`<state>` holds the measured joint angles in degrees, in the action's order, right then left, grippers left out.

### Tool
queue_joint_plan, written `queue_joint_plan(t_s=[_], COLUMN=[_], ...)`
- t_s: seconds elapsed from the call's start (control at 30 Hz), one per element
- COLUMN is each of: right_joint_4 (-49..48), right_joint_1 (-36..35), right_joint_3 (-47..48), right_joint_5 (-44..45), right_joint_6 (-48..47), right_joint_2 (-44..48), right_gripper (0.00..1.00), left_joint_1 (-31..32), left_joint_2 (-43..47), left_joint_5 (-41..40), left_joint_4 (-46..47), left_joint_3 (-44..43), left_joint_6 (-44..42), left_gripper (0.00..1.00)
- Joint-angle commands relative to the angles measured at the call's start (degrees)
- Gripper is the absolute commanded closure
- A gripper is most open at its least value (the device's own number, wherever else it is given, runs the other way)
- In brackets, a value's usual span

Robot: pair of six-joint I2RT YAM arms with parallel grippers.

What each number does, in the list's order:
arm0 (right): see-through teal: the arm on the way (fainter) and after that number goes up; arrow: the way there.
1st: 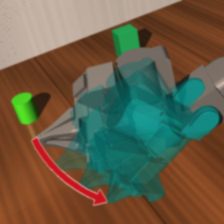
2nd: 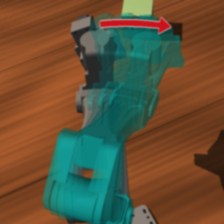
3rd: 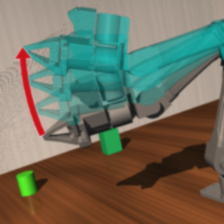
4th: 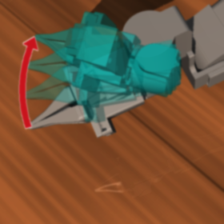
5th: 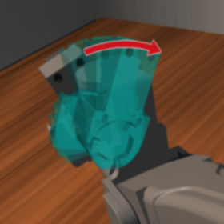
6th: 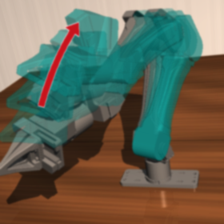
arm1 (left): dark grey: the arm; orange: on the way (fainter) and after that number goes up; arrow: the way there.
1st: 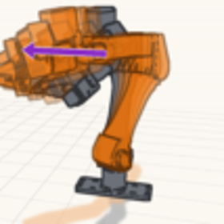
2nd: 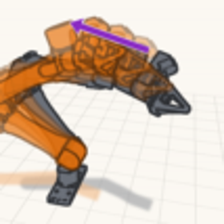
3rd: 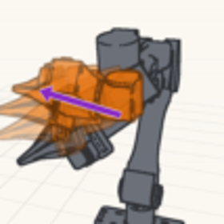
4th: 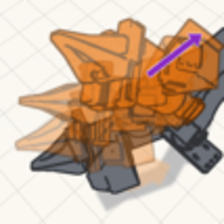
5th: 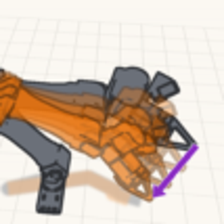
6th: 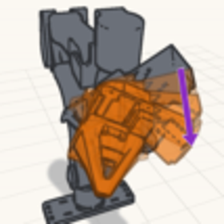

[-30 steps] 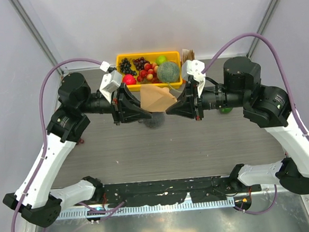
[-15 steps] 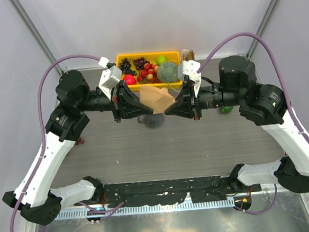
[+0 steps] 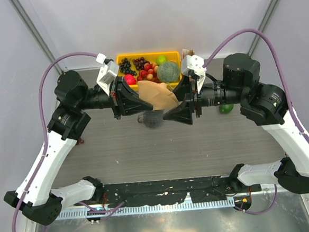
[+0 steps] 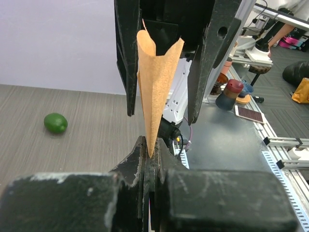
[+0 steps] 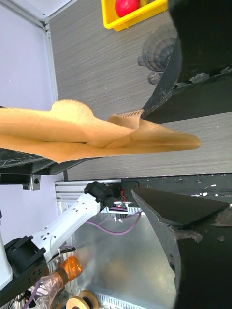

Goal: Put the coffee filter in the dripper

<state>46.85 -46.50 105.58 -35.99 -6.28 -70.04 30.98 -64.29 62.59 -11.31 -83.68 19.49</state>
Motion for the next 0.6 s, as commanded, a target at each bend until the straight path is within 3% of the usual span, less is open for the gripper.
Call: queue_joint_plan(t_s=[0.0,0.07,0.13,0.17,0.27,0.33,0.4,0.57], right_joint_4=[-7.99,-8.70,-9.23,-9.23,-8.80,-7.57,-6.07,-4.40], right_joint_1=[0.09,0.09,0.01,0.01,0.10,0.09,0.10,0.09], right_joint_3=[-2.13,-2.74,-3.01,-3.19,-3.54,-3.63,-3.71,-5.03], right_joint_5=[-2.33,-2.07,-2.16,-2.24,-1.54,-0.66,-0.14,-0.49], right_joint_6=[4.35,4.44,4.44,4.44,3.56,2.25,1.36,0.05], right_joint_2=[0.17,0.08,0.08,0.08,0.43,0.87,1.13,1.14], right_gripper=[0.41,0.47,0.59,0.72,0.95,0.95,0.95,0.95], left_joint_1=[-0.22,-0.13,-0.13,-0.13,-0.13,-0.22,-0.22,-0.22], left_joint_2=[0.66,0.92,1.27,1.36,1.97,2.59,3.64,2.60], left_joint_5=[0.17,0.17,0.08,0.08,-0.27,-0.71,-2.64,-4.93], left_joint_4=[7.26,8.32,8.32,8.15,6.22,3.76,3.57,8.40], left_joint_3=[0.71,1.23,1.50,1.76,1.77,1.59,1.50,-1.22], left_joint_6=[3.71,4.24,4.25,4.16,2.84,0.91,0.12,5.29], left_gripper=[1.00,1.00,1.00,1.00,0.97,0.69,0.50,0.38])
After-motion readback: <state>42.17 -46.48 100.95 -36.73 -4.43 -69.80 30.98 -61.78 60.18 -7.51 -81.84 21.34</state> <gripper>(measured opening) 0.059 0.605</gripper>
